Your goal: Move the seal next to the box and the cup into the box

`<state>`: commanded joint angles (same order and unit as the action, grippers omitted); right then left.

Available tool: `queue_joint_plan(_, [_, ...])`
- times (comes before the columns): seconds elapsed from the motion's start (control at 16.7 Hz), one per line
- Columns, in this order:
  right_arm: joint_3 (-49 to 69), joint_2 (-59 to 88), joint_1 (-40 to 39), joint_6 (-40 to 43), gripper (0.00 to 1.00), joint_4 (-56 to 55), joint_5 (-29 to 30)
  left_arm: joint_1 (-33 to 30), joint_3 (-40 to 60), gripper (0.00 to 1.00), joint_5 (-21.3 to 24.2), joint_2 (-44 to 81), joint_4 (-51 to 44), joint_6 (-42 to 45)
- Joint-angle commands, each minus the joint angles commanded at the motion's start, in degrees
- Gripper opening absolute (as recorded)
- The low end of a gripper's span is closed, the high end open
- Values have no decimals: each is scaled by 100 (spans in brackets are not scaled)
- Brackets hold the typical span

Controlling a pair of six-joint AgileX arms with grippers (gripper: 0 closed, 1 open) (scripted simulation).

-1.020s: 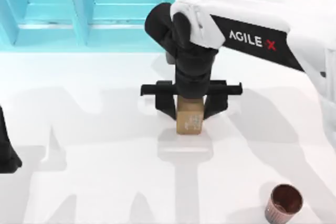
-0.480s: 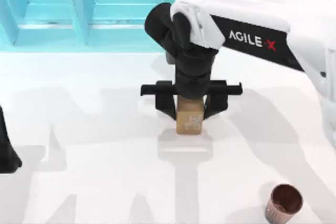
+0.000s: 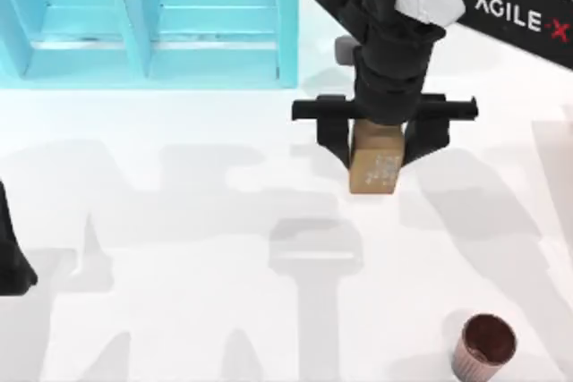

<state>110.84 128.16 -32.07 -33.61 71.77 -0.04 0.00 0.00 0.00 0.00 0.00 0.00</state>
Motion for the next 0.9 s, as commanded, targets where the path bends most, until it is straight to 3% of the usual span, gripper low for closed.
queue_joint_plan(0.24, [-244, -701, 462, 486, 0, 523, -9, 0, 0, 100, 0, 0, 0, 0])
queue_joint_plan(0.6, [-321, -790, 490, 529, 0, 521, -4, 0, 0, 100, 0, 0, 0, 0])
queue_joint_plan(0.9, [-1492, -1897, 908, 949, 0, 400, -6, 0, 0, 100, 0, 0, 0, 0])
